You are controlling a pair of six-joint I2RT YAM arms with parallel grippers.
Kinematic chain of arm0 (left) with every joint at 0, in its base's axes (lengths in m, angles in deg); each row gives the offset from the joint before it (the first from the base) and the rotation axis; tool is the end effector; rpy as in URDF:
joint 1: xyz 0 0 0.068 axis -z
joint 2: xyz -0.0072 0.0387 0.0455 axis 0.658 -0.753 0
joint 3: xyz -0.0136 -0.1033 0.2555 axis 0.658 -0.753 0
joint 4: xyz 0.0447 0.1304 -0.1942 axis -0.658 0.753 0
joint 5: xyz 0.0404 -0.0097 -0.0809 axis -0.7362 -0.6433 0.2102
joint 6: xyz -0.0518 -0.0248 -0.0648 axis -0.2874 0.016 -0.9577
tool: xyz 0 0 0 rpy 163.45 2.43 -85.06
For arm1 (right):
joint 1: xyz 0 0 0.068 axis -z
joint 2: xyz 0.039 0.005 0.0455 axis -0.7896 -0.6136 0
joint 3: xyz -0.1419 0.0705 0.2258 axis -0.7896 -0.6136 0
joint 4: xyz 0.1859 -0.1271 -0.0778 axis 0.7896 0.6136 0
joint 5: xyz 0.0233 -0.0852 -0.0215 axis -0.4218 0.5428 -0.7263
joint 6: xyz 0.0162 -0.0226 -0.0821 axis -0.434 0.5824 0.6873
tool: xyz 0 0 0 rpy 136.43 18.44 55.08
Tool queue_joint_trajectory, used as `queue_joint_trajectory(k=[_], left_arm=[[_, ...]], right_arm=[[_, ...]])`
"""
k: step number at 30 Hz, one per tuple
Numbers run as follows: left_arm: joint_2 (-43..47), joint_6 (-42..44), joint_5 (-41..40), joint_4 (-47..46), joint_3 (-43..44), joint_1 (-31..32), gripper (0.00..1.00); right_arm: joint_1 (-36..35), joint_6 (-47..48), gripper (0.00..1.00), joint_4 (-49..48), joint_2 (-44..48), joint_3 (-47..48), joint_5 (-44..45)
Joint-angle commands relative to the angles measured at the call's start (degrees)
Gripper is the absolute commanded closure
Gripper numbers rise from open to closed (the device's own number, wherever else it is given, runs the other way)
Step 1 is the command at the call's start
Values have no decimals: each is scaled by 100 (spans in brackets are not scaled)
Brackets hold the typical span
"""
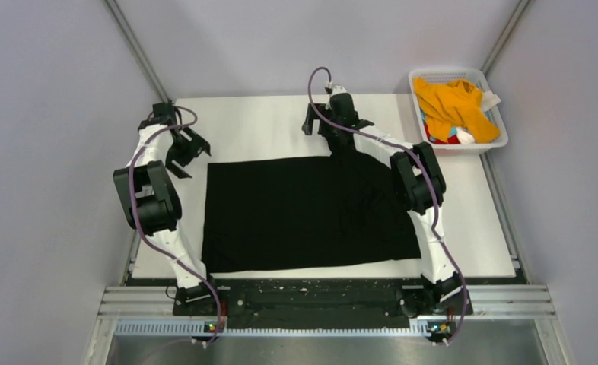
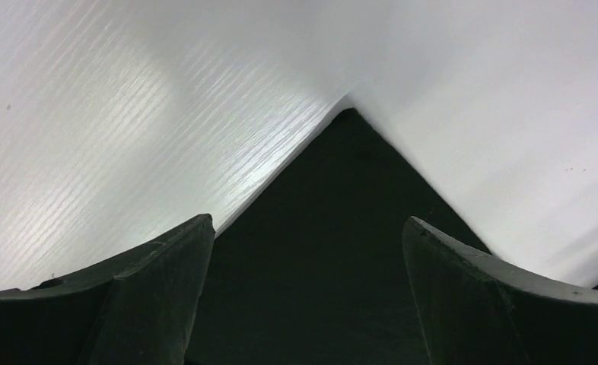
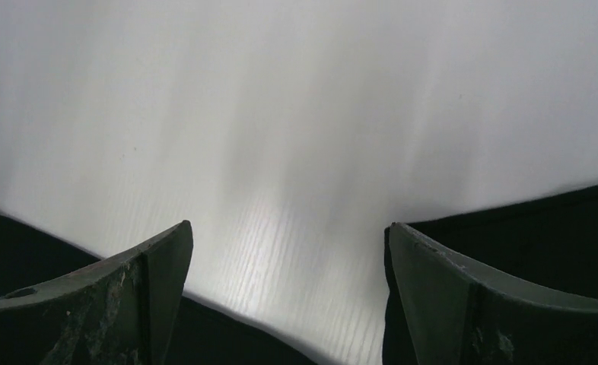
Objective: Fold and stack the t-shirts
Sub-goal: Grab the side of the flattened tshirt furthest away from the robot with both arms
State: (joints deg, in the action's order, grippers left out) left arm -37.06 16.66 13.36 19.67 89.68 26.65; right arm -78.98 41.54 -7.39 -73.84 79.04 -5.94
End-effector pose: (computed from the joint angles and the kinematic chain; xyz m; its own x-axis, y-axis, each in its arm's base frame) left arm 0.3801 0.0958 0.2008 -0.5561 -0.7896 -0.2593 -0.7531 0.6107 -0.2447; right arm 0.4848 0.2529 0.1783 -0.6255 0.1277 -0.7697 -0.2929 0.8759 0.3834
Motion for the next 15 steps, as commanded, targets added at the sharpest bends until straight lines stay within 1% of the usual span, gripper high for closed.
queue_joint_trajectory(k=[1, 4, 10, 15], left_arm=[[-347, 302, 200, 94, 602, 13, 3], [-704, 442, 325, 164, 1022, 18, 7], [-1349, 719, 220, 360, 1790, 94, 21], [-1763, 924, 228, 517, 2136, 243, 34]], right_arm=[[33, 568, 1, -130, 124, 456, 413], [145, 613, 1, 152, 216, 467, 833], [506, 510, 1, 330, 401, 190, 1037], [744, 464, 1, 329, 607, -58, 1151]])
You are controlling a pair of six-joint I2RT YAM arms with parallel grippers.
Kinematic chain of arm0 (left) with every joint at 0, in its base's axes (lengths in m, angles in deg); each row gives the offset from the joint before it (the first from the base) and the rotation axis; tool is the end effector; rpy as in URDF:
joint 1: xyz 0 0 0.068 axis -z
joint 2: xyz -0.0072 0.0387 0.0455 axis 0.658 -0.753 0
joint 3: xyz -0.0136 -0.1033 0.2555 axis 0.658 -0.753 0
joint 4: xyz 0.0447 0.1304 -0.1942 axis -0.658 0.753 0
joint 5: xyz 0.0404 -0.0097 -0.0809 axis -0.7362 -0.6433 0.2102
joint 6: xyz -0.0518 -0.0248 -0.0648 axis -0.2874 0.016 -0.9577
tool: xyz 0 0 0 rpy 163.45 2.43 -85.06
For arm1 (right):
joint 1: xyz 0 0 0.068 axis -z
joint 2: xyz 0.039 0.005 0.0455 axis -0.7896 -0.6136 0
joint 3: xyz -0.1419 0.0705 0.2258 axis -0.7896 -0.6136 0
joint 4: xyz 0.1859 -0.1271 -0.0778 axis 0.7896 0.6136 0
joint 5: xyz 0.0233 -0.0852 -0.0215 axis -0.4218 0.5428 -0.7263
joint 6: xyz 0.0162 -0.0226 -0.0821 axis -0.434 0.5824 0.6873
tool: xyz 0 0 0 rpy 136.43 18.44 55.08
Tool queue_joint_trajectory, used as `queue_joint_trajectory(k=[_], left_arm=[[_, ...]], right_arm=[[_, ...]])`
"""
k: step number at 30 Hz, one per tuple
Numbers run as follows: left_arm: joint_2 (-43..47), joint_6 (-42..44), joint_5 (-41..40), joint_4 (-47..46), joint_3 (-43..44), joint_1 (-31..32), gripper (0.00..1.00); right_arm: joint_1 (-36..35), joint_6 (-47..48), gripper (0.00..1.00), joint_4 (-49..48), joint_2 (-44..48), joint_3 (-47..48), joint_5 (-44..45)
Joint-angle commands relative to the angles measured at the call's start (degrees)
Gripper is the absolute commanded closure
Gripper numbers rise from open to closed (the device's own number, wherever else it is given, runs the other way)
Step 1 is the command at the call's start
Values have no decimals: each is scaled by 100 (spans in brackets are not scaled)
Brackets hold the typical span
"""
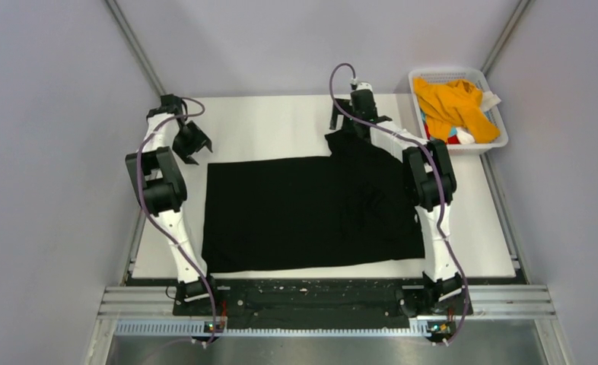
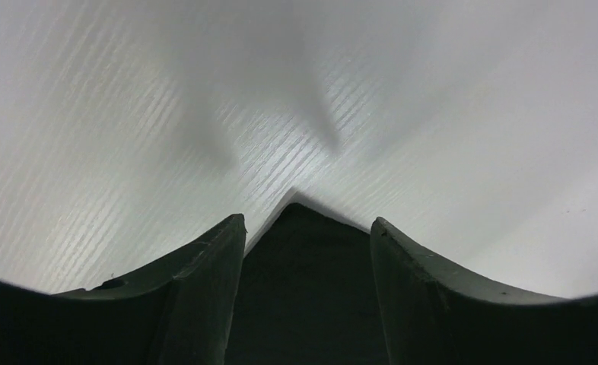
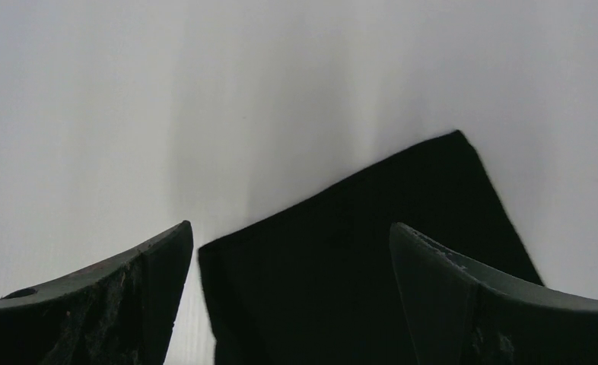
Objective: Fold and stack the t-shirts
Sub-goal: Grab the side of the flattened tshirt furthest away from the robot with both arms
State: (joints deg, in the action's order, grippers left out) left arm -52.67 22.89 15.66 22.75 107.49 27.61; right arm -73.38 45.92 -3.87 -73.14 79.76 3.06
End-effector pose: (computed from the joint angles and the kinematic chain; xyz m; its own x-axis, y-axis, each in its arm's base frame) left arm 0.4433 0.1011 0.1750 -0.6581 -0.7096 -0.2518 -0.6681 0.7045 -0.2393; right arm 0.5079 0.1918 0.1812 -0.5796 0.1244 -0.8054 -0.1256 0.9628 0.2391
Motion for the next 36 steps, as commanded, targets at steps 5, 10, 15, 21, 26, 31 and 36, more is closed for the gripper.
queue_joint_trajectory(k=[5, 10, 15, 21, 26, 31, 36], left_arm=[[-328, 383, -287, 509, 164, 317, 45], [-220, 375, -538, 356, -419, 387, 50], [-219, 292, -632, 303, -574, 448, 59], [-259, 312, -690, 315, -493, 503, 74], [-322, 289, -703, 370, -400, 523, 100], [-241, 278, -700, 321, -414, 532, 100], [-47, 266, -719, 259, -468, 537, 100]], right_arm=[[306, 2, 1, -1, 705, -406, 283], [318, 27, 1, -74, 802, -692, 329], [322, 63, 1, -74, 836, -814, 381], [329, 277, 1, -76, 835, -805, 580], [324, 637, 1, 24, 442, -106, 753], [324, 712, 2, 403, -307, 912, 739], [325, 760, 5, 823, -994, 1736, 428]])
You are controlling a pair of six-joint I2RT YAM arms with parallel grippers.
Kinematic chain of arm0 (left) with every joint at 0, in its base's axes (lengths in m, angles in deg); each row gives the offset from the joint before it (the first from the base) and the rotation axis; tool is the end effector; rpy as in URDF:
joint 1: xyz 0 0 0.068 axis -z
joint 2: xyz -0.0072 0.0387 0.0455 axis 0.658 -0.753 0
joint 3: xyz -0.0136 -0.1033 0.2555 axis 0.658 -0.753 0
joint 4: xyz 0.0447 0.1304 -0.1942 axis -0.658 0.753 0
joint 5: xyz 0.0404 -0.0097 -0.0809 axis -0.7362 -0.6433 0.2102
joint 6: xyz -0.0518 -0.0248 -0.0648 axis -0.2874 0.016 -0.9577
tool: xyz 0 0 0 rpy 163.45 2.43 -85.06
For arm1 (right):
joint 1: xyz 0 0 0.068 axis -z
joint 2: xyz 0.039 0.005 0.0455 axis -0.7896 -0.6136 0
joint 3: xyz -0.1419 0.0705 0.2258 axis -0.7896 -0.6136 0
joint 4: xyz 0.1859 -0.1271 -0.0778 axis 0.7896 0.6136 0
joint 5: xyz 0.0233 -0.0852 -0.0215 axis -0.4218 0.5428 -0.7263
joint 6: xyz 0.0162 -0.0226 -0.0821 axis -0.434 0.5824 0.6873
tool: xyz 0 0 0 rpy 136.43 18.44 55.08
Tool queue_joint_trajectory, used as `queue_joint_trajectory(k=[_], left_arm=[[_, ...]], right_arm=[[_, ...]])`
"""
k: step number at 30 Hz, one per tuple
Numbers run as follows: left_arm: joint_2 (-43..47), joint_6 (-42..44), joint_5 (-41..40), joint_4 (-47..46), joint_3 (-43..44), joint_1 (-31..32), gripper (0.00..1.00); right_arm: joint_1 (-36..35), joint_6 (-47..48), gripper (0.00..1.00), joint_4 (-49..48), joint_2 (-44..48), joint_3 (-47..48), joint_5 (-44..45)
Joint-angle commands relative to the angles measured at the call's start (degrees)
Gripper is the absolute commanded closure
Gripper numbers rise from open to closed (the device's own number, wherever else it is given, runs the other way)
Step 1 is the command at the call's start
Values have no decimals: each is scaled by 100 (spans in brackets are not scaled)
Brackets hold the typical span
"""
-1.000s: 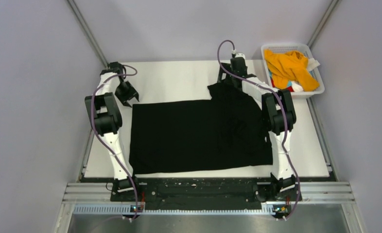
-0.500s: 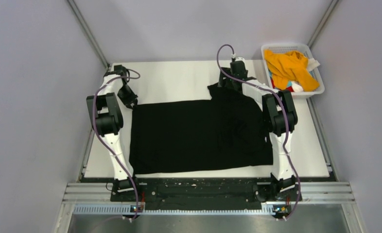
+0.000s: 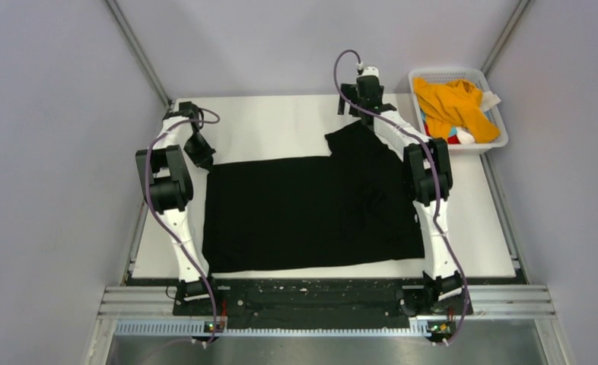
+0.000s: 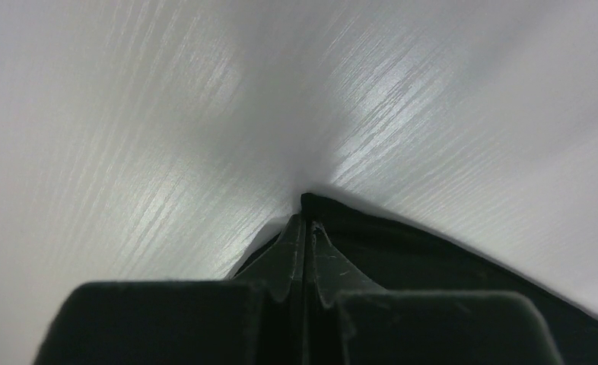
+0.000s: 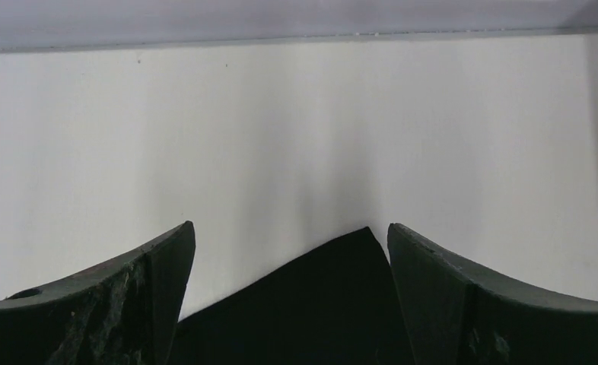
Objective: Fold and stack the t-shirts
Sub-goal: Grab the side of the flattened tshirt furthest away from the robot with both arms
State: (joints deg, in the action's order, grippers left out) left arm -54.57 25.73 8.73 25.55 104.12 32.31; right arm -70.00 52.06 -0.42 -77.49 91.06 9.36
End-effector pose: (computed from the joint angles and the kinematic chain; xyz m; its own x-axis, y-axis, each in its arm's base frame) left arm 0.4334 0.0712 0.1430 -0.7594 -0.6181 -0.2029 -0.6206 0.7819 -0.0592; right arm 0.5432 0.1607 0.2029 -0.4905 0.0733 -0.8683 -0.0463 0.9929 0.1099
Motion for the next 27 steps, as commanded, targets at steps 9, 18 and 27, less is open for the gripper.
queue_joint_trajectory(k=[9, 18, 27], left_arm=[[415, -82, -57, -13, -198, 67, 100], [571, -122, -30, -106, -330, 67, 100], [647, -181, 56, -192, -401, 67, 100]], right_arm=[[-21, 329, 17, 1289, -1015, 1097, -436], [-82, 449, 31, 1508, -394, 105, -81], [-109, 341, 74, 1104, -306, -222, -143]])
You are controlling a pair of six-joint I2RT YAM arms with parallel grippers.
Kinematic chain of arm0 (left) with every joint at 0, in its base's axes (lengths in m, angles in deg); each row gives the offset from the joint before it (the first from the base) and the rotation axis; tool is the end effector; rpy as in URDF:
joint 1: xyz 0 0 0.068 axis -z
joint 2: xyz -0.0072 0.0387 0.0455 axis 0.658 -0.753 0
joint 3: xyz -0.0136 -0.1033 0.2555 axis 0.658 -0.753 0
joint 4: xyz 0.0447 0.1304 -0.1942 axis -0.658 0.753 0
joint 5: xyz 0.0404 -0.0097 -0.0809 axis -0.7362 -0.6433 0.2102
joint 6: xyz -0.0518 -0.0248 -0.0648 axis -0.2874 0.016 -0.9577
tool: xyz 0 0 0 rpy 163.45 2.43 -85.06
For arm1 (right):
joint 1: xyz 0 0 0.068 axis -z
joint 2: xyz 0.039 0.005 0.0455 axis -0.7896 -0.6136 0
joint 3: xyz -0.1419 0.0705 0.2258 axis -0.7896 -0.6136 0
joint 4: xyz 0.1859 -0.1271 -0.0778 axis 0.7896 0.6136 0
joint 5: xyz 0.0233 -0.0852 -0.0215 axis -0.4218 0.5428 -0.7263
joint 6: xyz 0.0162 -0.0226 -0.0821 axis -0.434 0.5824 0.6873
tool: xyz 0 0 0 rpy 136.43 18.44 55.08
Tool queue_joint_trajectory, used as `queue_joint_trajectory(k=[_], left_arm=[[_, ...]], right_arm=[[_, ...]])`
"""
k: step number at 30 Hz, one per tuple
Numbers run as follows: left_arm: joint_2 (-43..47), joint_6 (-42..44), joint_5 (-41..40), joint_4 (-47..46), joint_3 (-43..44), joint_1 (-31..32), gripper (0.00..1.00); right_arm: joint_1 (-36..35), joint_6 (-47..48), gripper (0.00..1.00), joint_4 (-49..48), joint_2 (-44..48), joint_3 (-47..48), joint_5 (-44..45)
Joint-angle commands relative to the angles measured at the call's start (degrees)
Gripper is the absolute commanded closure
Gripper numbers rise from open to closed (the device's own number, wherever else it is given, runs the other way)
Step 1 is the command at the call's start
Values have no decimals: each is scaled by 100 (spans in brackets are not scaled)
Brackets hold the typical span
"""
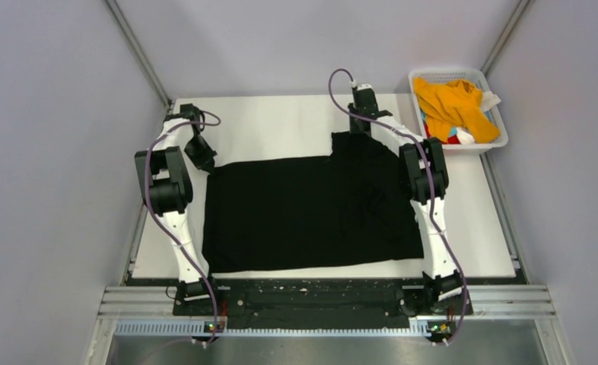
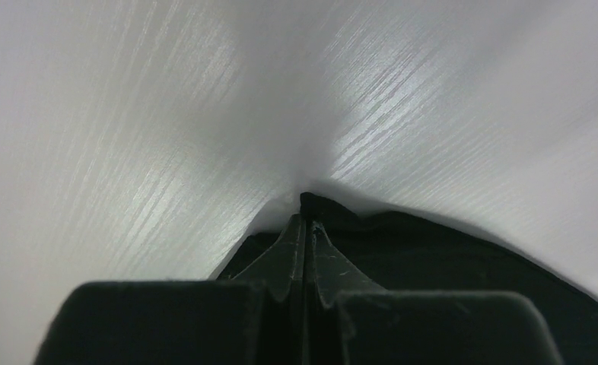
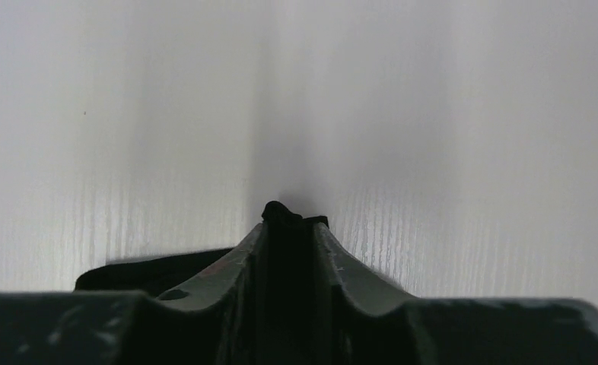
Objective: Fold and stack the t-shirts
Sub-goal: Grab the side of the flattened tshirt furthest away from the robot with both arms, then fold the other side of the tshirt into a rectangle
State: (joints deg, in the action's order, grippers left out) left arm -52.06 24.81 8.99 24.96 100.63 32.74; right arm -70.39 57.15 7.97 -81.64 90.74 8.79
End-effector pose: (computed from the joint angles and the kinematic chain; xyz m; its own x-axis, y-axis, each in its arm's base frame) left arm 0.4230 0.0660 0.1458 -0.7558 -0.6253 -0.1940 -0.6266 0.7768 -0.0628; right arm 0.5333 0.1623 0.1439 -0.6592 -0.0758 -0.7482 -0.1021 0.9947 -0.0107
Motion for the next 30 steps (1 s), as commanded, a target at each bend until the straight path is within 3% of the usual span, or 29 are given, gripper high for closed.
queue_joint_trajectory(k=[1, 4, 5, 9, 15, 21, 30], left_arm=[[421, -90, 51, -138, -60, 23, 100], [504, -82, 100, -189, -99, 23, 100], [537, -76, 112, -205, -131, 24, 100], [775, -72, 132, -311, -377, 23, 100], [1324, -114, 230, -775, -1224, 23, 100], [1803, -201, 407, -1105, -1993, 62, 100], [2980, -403, 10, -1366, -2961, 85, 100]], right_arm=[[-73, -181, 80, 223, 143, -185, -116], [-88, -177, 99, 111, 335, -125, -205], [-96, -168, 100, 77, 436, -132, -256], [-141, 25, 100, 19, 1077, -561, -872], [-248, 256, 100, -261, 2511, -2163, -1777], [-570, 341, 100, -203, 3803, -3598, -1445], [-808, 142, 100, 166, 5543, -4775, -1056]])
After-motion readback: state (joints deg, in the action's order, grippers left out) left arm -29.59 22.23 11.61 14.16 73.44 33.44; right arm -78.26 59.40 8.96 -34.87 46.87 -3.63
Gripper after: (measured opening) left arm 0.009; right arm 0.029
